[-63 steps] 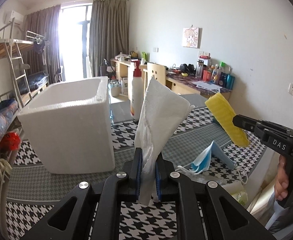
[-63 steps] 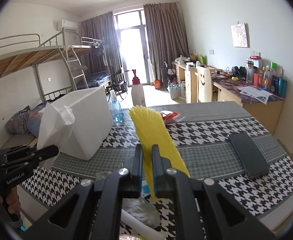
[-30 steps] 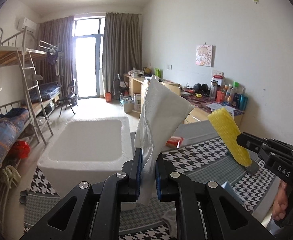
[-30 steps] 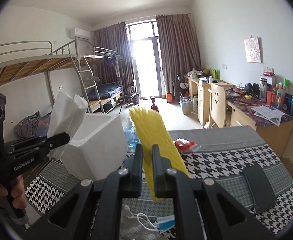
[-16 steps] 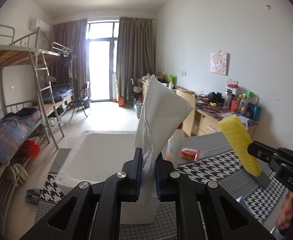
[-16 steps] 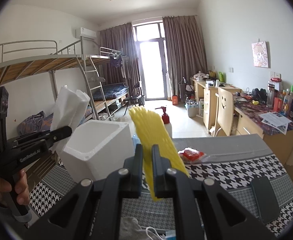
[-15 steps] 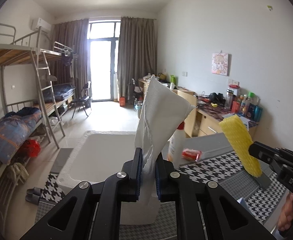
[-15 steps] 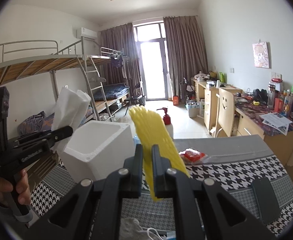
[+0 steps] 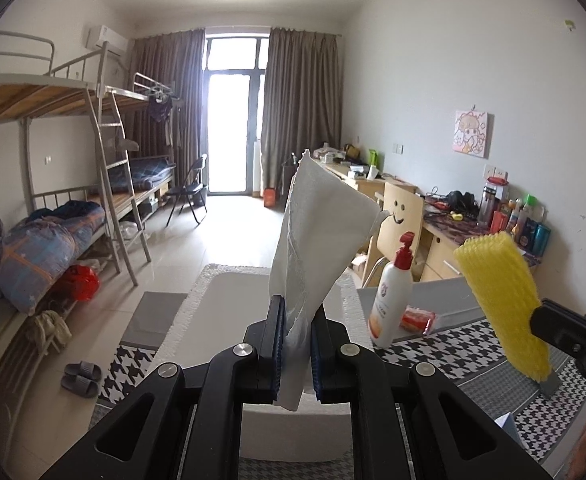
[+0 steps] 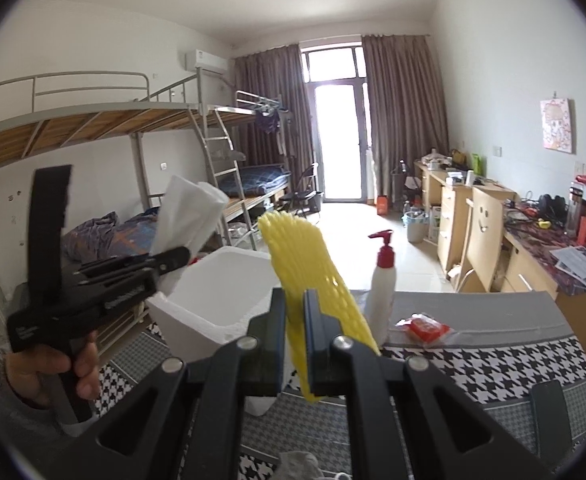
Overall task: Organize soft objects
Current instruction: 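Open the left tool to drop the white tissue into the foam box, then lower the yellow foam sleeve into the foam box and open the right tool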
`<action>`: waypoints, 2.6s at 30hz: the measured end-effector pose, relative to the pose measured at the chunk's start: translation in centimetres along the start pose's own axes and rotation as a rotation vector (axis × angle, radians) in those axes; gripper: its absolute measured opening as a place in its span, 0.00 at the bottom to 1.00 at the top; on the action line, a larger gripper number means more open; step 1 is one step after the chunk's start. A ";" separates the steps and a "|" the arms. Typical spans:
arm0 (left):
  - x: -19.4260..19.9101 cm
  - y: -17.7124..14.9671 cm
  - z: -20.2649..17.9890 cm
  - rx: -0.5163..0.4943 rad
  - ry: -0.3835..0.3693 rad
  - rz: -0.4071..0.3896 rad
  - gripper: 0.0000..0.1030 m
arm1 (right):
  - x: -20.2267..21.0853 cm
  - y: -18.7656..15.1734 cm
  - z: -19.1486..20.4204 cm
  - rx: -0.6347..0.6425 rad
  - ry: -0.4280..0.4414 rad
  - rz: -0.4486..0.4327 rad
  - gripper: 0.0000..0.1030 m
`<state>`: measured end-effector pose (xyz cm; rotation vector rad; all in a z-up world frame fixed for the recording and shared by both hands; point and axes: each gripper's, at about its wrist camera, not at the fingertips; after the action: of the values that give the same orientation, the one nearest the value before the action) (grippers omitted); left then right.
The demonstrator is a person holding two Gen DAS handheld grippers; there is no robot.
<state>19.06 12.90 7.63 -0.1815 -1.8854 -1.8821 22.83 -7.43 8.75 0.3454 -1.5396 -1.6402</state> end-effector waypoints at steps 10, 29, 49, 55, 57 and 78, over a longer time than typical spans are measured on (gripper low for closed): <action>-2.8 -0.1 1.2 0.021 0.020 0.090 0.12 | -0.9 0.3 1.3 0.024 0.006 0.009 0.11; -6.0 -0.2 2.6 0.028 0.010 0.186 0.23 | -1.7 0.6 2.1 0.040 -0.008 0.023 0.11; -0.1 -0.9 4.8 0.068 0.167 0.002 0.99 | -3.1 1.0 3.6 0.055 0.008 0.028 0.11; 1.1 -1.4 5.3 0.072 0.188 -0.008 0.99 | -4.1 1.3 4.9 0.079 0.027 0.032 0.11; 1.3 -1.6 5.4 0.070 0.193 -0.005 0.99 | -4.4 1.4 5.2 0.089 0.030 0.030 0.11; 4.3 -4.0 6.8 0.090 0.290 -0.034 0.99 | -8.4 1.8 6.7 0.093 0.078 0.095 0.11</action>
<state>12.08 18.28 6.03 0.1466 -1.7771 -1.7340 24.00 3.42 8.98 0.3764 -1.5531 -1.4683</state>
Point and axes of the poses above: each gripper's, at about its wrist camera, not at the fingertips, and x roughly against the way its jaws point, z to its left, y to its top, and after that the axes turned 7 degrees about -x, right-handed
